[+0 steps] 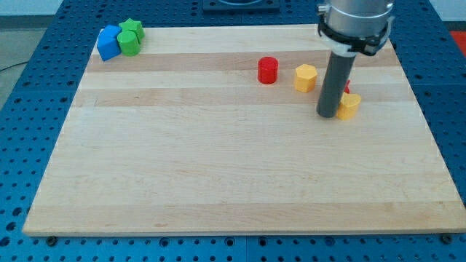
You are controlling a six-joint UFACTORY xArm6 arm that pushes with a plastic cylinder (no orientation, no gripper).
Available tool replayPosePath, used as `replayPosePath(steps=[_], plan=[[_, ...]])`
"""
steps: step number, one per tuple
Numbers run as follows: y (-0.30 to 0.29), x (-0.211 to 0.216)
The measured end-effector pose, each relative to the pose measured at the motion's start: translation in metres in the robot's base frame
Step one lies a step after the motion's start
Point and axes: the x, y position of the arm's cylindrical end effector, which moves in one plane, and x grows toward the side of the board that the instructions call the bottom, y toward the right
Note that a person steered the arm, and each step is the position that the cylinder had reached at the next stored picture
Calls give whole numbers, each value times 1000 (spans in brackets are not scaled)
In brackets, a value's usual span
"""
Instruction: Move red circle into the yellow hexagon
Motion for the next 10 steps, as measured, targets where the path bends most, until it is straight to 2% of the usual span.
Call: replayPosePath(steps=[2,3,4,5,6,7,8,10], plan=[[51,-12],[27,-3],[-60,2],[-170,-48],[-217,-112],[-189,-120],[-133,-106],[-89,-99]])
